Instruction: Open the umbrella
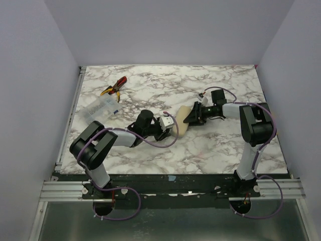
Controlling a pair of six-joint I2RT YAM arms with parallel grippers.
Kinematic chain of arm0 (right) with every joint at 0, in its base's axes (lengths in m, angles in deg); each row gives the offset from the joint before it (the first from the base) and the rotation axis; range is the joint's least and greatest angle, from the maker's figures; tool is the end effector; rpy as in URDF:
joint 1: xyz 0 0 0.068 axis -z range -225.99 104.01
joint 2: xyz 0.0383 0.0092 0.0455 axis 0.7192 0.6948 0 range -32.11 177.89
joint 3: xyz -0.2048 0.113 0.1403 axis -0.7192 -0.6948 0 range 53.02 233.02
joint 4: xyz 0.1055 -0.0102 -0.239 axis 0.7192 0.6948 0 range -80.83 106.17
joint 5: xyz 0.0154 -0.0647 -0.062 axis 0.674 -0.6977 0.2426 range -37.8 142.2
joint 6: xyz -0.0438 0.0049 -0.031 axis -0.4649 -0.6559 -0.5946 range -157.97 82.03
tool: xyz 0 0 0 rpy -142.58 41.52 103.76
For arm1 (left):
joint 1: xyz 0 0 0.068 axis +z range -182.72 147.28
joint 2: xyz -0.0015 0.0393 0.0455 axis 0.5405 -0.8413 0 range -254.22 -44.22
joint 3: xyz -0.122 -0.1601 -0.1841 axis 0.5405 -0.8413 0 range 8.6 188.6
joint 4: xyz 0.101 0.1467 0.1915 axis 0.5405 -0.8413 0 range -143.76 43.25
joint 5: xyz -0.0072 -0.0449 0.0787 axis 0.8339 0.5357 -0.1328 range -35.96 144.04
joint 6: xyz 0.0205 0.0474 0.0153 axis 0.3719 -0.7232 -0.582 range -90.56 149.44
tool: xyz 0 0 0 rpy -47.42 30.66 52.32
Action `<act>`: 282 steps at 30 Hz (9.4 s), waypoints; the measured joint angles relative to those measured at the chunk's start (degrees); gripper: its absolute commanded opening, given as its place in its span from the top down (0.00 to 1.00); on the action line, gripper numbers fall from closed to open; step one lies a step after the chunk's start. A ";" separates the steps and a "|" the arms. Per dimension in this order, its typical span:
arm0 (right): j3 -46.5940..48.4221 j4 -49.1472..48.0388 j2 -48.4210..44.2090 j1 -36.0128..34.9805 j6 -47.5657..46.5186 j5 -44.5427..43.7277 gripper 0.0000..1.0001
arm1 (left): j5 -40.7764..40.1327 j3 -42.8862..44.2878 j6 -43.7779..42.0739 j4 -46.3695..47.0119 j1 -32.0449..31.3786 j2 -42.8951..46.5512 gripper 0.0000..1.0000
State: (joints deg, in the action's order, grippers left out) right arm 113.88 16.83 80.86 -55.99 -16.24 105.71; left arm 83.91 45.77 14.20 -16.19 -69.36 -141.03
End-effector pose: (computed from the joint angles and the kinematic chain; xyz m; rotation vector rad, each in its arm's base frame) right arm 0.3582 0.0923 0.1178 -0.0845 2.5628 1.4197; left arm 0.2451 -0.2042 0.1436 1.1966 1.7183 -0.7681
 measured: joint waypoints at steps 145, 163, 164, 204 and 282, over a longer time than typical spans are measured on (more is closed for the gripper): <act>-6.80 8.68 -17.79 -10.27 -72.59 -22.69 0.24 | 6.10 17.14 31.65 -16.81 5.55 -9.60 1.00; 4.57 25.83 -16.35 -12.72 -39.95 -13.40 0.10 | 6.23 18.64 31.98 -18.27 6.16 -10.58 1.00; 5.75 25.05 -15.34 -12.46 -37.57 -13.42 0.11 | 6.23 18.64 31.93 -18.27 6.16 -10.58 1.00; 1.64 9.60 -6.36 -10.14 -7.06 -11.39 1.00 | 5.49 11.34 30.08 -19.58 4.17 -5.97 1.00; -6.45 15.63 -17.27 4.50 -25.35 -14.51 0.03 | 13.14 26.91 21.62 -33.42 6.19 -13.18 1.00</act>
State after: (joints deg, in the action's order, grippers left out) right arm 107.43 32.46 63.59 -51.49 -41.59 91.20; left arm 97.05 72.68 35.81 -49.61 -63.18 -154.21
